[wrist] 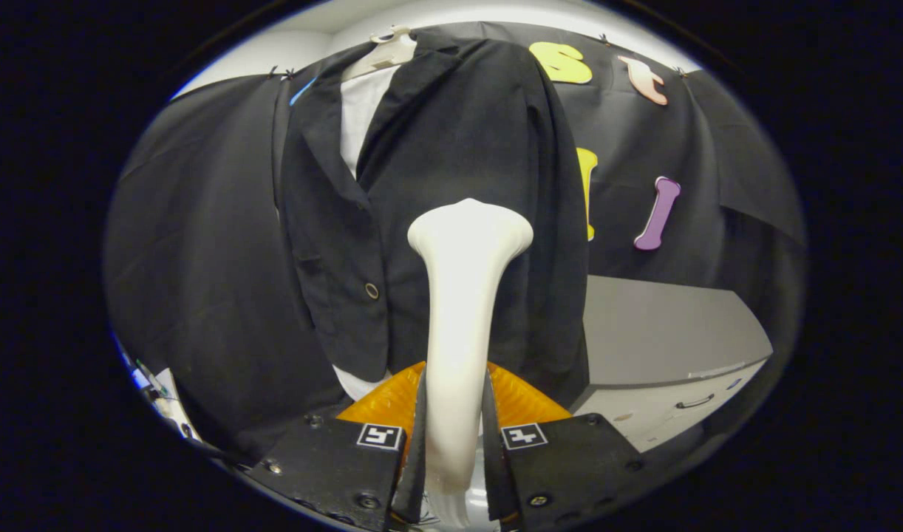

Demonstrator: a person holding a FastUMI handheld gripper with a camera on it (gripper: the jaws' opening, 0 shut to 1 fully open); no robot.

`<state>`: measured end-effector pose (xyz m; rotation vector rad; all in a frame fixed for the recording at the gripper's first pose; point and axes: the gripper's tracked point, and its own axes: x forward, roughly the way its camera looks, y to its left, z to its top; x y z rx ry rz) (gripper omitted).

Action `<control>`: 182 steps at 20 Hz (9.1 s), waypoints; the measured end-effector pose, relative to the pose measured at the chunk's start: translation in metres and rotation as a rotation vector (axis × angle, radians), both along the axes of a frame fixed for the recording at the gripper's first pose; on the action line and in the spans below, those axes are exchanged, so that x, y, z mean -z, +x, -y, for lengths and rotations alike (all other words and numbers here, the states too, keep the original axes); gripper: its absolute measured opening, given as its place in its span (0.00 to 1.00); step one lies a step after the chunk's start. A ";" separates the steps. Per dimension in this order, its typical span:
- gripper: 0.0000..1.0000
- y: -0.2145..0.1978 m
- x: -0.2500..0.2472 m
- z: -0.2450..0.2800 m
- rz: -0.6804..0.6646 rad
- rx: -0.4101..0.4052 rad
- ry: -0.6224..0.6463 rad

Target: Iron the clothes twice with a garment steamer, once on the left side and once on the right side.

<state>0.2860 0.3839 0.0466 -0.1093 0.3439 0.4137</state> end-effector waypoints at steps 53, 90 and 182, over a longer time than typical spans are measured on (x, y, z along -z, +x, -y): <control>0.35 -0.073 -0.202 -0.223 0.323 -0.207 0.106; 0.36 -0.028 -0.097 -0.221 0.158 -0.193 -0.072; 0.36 -0.237 0.178 0.432 -0.245 0.308 0.108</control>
